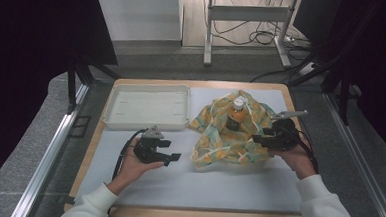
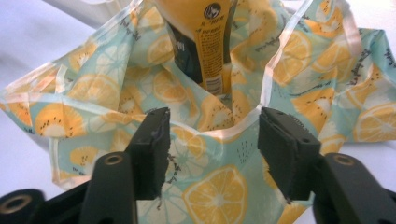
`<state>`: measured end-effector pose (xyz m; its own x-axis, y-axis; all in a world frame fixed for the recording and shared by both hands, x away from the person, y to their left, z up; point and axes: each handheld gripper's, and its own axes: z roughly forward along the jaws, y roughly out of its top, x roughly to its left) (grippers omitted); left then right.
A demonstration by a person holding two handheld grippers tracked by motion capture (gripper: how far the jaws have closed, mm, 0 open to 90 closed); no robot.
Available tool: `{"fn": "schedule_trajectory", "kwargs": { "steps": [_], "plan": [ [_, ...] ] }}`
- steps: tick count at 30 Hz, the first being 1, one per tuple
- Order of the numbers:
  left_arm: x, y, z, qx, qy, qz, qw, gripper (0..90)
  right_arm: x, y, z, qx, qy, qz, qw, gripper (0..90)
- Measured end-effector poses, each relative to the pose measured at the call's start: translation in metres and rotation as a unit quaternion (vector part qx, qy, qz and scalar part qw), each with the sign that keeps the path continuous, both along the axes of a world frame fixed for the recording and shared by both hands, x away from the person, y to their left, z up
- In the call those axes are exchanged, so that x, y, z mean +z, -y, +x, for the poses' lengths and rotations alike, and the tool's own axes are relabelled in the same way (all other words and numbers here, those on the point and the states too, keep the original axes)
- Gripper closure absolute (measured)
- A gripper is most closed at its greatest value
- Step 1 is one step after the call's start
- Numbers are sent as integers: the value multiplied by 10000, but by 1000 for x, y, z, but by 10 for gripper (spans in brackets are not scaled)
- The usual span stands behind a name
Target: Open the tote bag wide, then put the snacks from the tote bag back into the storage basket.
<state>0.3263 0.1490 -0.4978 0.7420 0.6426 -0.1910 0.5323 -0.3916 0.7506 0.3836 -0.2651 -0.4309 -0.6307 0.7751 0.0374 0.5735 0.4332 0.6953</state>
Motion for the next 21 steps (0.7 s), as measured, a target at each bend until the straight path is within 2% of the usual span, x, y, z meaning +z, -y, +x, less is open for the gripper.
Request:
{"fn": "schedule_trajectory", "kwargs": {
  "steps": [8, 10, 21],
  "plan": [
    [-4, -3, -4, 25, 18, 40, 10000, 318, 7, -3, 3, -26, 112, 67, 9999, 359],
    [-4, -3, -5, 14, 65, 97, 9999, 318, 10, -4, 5, 1, 149, 92, 9998, 353],
    [-7, -4, -10, 25, 86, 115, 9999, 318, 23, -20, 19, 79, 145, 45, 9999, 333]
  ]
}}
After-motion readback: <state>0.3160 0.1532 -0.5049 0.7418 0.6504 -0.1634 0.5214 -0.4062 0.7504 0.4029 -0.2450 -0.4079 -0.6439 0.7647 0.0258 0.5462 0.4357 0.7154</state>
